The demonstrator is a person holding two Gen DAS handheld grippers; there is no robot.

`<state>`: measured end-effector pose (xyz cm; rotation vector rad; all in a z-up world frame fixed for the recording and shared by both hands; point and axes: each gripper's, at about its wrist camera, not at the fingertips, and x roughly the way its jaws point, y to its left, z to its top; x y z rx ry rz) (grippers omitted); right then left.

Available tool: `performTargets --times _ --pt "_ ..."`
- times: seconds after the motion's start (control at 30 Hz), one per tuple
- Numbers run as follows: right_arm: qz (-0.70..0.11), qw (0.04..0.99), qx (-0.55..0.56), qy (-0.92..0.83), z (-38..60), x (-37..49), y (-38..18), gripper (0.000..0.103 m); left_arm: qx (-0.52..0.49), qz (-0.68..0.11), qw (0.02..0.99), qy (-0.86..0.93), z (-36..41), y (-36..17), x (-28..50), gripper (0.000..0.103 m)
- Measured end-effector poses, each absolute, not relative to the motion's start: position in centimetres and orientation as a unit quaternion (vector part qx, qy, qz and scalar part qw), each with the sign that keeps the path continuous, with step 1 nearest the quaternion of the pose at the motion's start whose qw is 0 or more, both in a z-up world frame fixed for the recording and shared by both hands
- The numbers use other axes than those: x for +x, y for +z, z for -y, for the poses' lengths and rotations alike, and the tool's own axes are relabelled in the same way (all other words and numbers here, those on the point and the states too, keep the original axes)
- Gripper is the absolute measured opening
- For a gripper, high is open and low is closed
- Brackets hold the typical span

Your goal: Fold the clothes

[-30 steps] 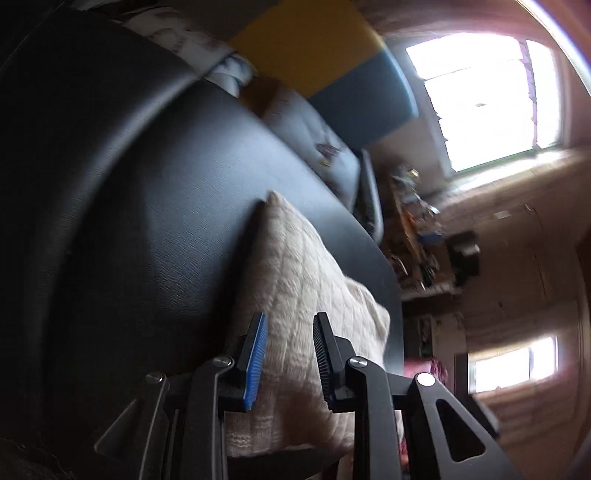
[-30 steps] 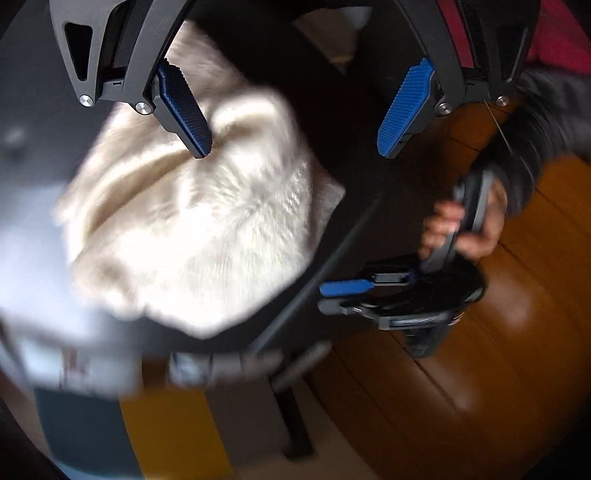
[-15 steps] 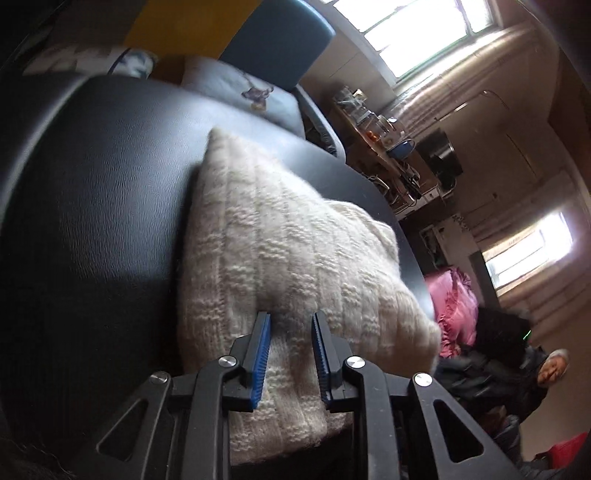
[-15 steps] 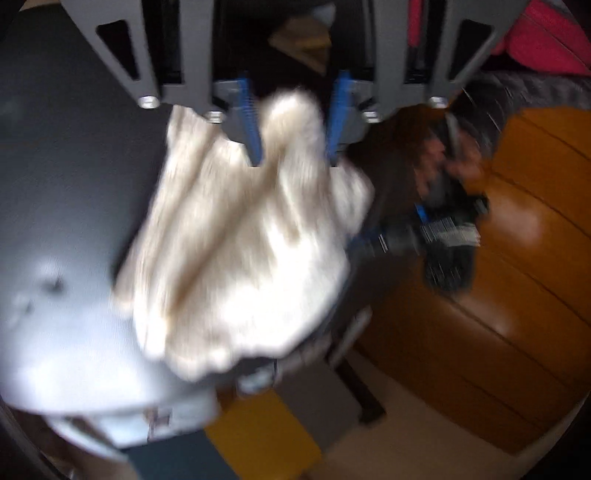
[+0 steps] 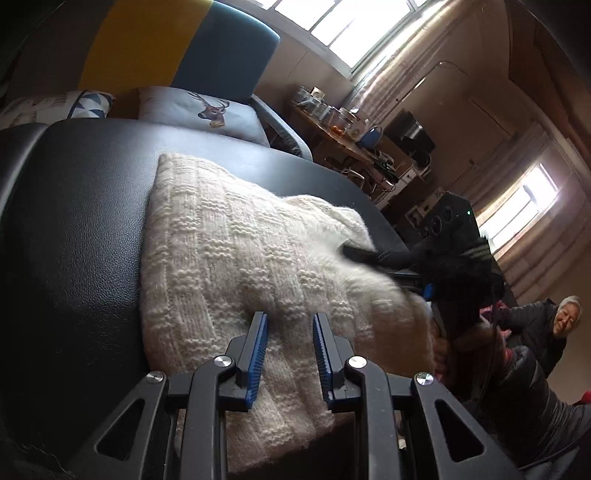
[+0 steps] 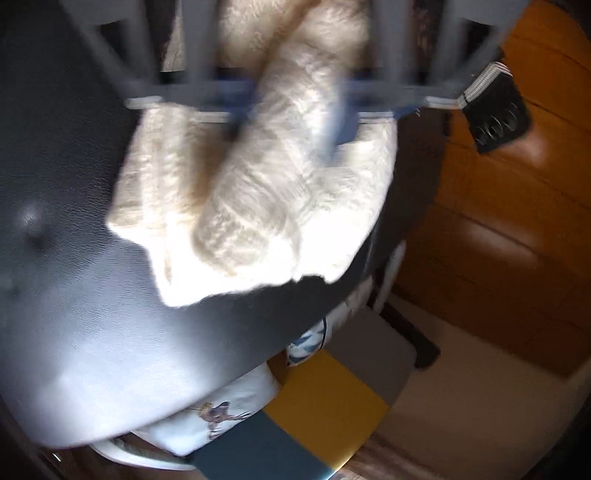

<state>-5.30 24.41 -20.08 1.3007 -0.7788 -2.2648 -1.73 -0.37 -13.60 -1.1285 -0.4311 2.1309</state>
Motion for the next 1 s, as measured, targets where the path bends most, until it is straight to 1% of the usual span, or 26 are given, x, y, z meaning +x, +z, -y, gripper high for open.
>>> performTargets --times 0.17,0.2,0.27,0.3,0.37,0.4,0.5,0.6,0.7,0.87,0.93,1.0 --pt "0.177 0.174 0.489 -0.836 -24.4 -5.3 -19.8 0.018 -0.369 0.203 0.356 0.834 1.9 -11.5 -1.0 0.024" --pt "0.156 0.167 0.492 -0.84 -24.3 -5.2 -19.8 0.018 -0.37 0.196 0.36 0.833 1.7 -11.6 -1.0 0.027" --pt "0.114 0.153 0.499 -0.845 -24.3 -5.2 -19.7 0.017 -0.379 0.176 0.366 0.831 0.9 -11.9 -1.0 0.028" --pt "0.093 0.146 0.502 -0.848 -24.3 -5.2 -19.6 0.017 -0.401 0.155 0.363 0.827 0.2 -12.7 -1.1 0.029" --pt "0.051 0.131 0.507 -0.85 -24.3 -5.2 -19.5 0.017 -0.445 0.117 0.356 0.813 -1.3 -14.6 -1.3 0.027" --pt "0.064 0.132 0.506 -0.85 -24.9 -5.2 -19.7 0.017 -0.447 0.117 0.359 0.811 -1.6 -14.8 -1.2 0.028" --pt "0.217 0.165 0.486 -0.83 -29.0 -4.9 -21.5 0.018 -0.441 0.124 0.367 0.81 -1.9 -14.6 -0.7 0.028" --pt "0.285 0.189 0.472 -0.813 -30.4 -5.0 -23.0 0.018 -0.423 0.141 0.381 0.81 -2.6 -13.4 -1.0 0.028" --pt "0.314 0.201 0.462 -0.805 -30.9 -5.2 -23.6 0.018 -0.427 0.134 0.394 0.803 -5.2 -13.0 -1.6 0.028" --pt "0.334 0.217 0.453 -0.798 -31.8 -4.4 -24.4 0.018 -0.48 0.045 0.418 0.77 -13.1 -16.1 0.2 0.028" --pt "0.344 0.224 0.449 -0.793 -31.9 -4.7 -24.7 0.018 -0.468 0.005 0.414 0.781 -14.7 -16.6 1.6 0.028" --pt "0.347 0.231 0.448 -0.791 -32.0 -4.9 -24.6 0.019 -0.465 -0.016 0.411 0.784 -15.3 -16.4 2.1 0.028"
